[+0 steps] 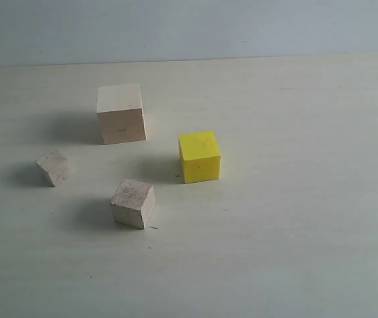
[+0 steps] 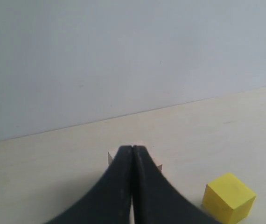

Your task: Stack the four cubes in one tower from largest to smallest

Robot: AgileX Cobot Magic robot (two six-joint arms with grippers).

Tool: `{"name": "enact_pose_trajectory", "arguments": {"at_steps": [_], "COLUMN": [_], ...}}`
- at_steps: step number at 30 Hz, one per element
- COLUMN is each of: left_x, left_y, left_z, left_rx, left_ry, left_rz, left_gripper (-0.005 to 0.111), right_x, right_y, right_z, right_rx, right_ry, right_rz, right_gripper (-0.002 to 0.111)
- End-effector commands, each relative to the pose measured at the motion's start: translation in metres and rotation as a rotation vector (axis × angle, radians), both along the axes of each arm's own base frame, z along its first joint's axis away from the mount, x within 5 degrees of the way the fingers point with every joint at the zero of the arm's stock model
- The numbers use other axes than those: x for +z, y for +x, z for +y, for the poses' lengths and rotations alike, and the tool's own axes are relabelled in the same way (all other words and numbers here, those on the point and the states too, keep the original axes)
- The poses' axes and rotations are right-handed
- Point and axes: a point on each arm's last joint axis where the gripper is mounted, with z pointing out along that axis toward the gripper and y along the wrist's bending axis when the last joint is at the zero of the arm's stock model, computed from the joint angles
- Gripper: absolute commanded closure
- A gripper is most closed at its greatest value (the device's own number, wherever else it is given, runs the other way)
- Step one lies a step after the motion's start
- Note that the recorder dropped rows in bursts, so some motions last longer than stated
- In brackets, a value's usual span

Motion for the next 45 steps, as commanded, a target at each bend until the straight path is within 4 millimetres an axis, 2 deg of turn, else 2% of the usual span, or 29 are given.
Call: {"name": "enact_pose_trajectory", "arguments": {"at_steps": [1, 5, 7, 12, 14, 17, 20, 23, 29, 31, 34, 41, 45], "left_x": [-0.006, -0.016, -0.015, -0.005, 0.002, 0.010, 0.010, 0.008, -0.001, -0.010, -0.028, -0.068, -0.085], "left_y": [0.009, 0.021, 0.028, 0.051, 0.063, 0.085, 0.112, 0.139, 0.191, 0.207, 0.227, 0.253, 0.260], "left_z": [-0.004, -0.009, -0.012, -0.023, -0.027, -0.036, -0.048, -0.060, -0.081, -0.083, -0.078, -0.048, -0.042], "left_rx": [-0.004, -0.005, -0.010, -0.024, -0.022, -0.022, -0.030, -0.040, -0.059, -0.057, -0.040, 0.023, 0.035], "left_ry": [0.014, 0.038, 0.045, 0.061, 0.059, 0.060, 0.065, 0.079, 0.140, 0.168, 0.194, 0.170, 0.139], "left_rz": [0.039, 0.102, 0.129, 0.178, 0.171, 0.175, 0.232, 0.279, 0.316, 0.347, 0.424, 0.649, 0.724], "left_gripper": [0.107, 0.100, 0.091, 0.054, 0.048, 0.051, 0.057, 0.065, 0.081, 0.090, 0.107, 0.107, 0.107], "right_x": [-0.002, 0.010, 0.016, 0.033, 0.043, 0.057, 0.068, 0.074, 0.062, 0.058, 0.057, 0.062, 0.064], "right_y": [0.000, -0.002, -0.003, -0.002, -0.003, -0.003, -0.002, 0.000, 0.012, 0.013, 0.014, 0.018, 0.019], "right_z": [0.002, 0.002, 0.003, 0.006, 0.009, 0.021, 0.040, 0.054, 0.059, 0.060, 0.062, 0.059, 0.059], "right_rx": [0.017, 0.019, 0.026, 0.061, 0.102, 0.237, 0.440, 0.620, 0.713, 0.745, 0.769, 0.716, 0.713], "right_ry": [-0.020, -0.024, -0.024, -0.037, 0.003, 0.001, -0.229, -0.286, -0.320, -0.332, -0.330, -0.286, -0.258], "right_rz": [0.065, 0.044, 0.065, 0.222, 0.298, 0.391, 0.412, 0.380, 0.517, 0.561, 0.582, 0.532, 0.515], "right_gripper": [0.108, 0.108, 0.108, 0.108, 0.108, 0.108, 0.108, 0.108, 0.108, 0.108, 0.108, 0.108, 0.108]}}
